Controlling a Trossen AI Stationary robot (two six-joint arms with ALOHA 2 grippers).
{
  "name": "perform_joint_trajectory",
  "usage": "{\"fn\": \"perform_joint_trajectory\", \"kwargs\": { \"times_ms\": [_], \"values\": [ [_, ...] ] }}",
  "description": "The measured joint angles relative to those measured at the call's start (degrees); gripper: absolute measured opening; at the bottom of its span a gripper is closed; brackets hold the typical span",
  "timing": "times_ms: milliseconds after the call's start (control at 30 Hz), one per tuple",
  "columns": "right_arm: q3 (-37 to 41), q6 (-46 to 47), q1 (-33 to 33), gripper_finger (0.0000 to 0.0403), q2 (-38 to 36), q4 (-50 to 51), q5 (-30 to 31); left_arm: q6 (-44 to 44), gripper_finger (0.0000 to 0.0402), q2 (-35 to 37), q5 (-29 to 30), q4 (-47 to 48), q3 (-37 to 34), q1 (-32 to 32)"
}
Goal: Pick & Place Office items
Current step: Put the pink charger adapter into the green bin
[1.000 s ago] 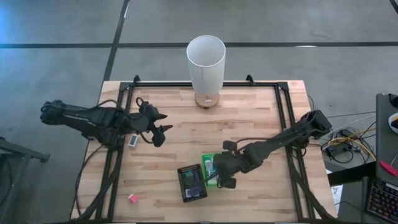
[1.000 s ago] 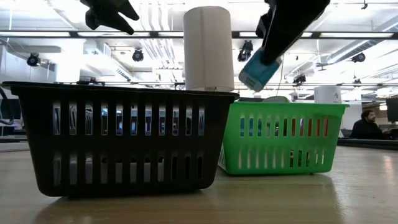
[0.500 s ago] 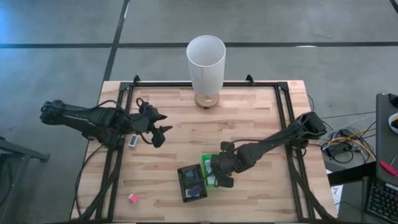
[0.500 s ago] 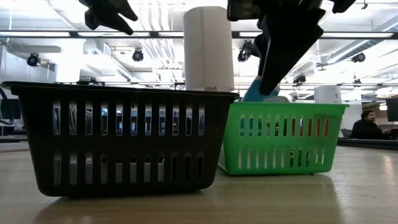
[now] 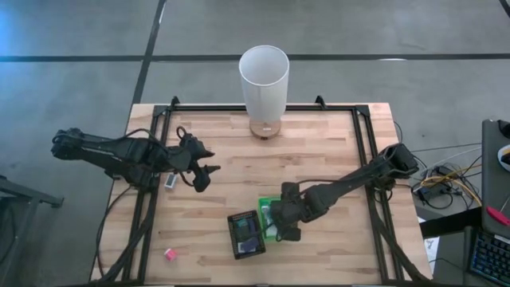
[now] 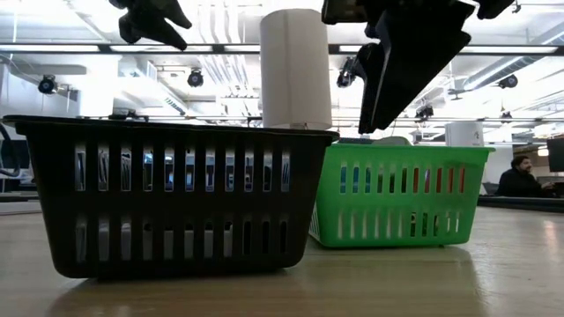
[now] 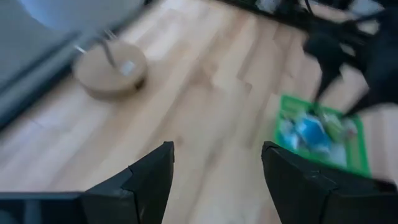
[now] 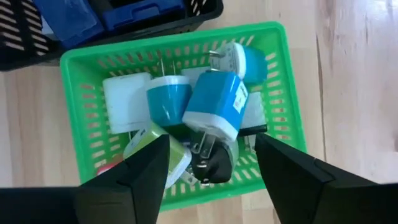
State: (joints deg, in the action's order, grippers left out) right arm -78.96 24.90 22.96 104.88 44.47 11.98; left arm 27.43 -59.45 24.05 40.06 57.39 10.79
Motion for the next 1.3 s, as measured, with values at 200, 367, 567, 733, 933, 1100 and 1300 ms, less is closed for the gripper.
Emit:
{"fn": "perform_joint_trajectory", "kwargs": {
  "times_ms": [200,367,567,733,933,1100,1300],
  "values": [
    [0.02,-0.65,3.37,0.0248,-1.52,3.57,6.33,0.30,0.0241,0.34,-9.92,1.23,-4.14,0.52],
    [1.58,0.95,10.05,0.0244,-3.60,4.67,16.60,1.11,0.0241,2.13,-9.76,-1.32,-6.03,1.19],
    [8.78,10.18,18.77,0.0235,-8.34,4.52,26.46,-6.44,0.0241,6.23,-9.92,-15.92,-10.67,4.38],
    [17.21,20.56,24.71,0.0239,-12.31,0.59,34.47,-9.24,0.0241,9.67,-10.16,-28.99,-15.80,7.98],
    [25.05,21.58,26.43,0.0248,-16.64,-8.01,37.47,-6.46,0.0241,11.51,-16.06,-40.47,-22.25,10.76],
    [28.07,20.14,25.49,0.0248,-18.90,-10.86,37.69,1.07,0.0241,10.84,-24.19,-48.55,-27.53,11.90],
    [27.83,11.26,23.13,0.0248,-20.39,-13.27,37.69,9.83,0.0241,9.84,-25.11,-54.98,-33.00,11.96]
  ]
}}
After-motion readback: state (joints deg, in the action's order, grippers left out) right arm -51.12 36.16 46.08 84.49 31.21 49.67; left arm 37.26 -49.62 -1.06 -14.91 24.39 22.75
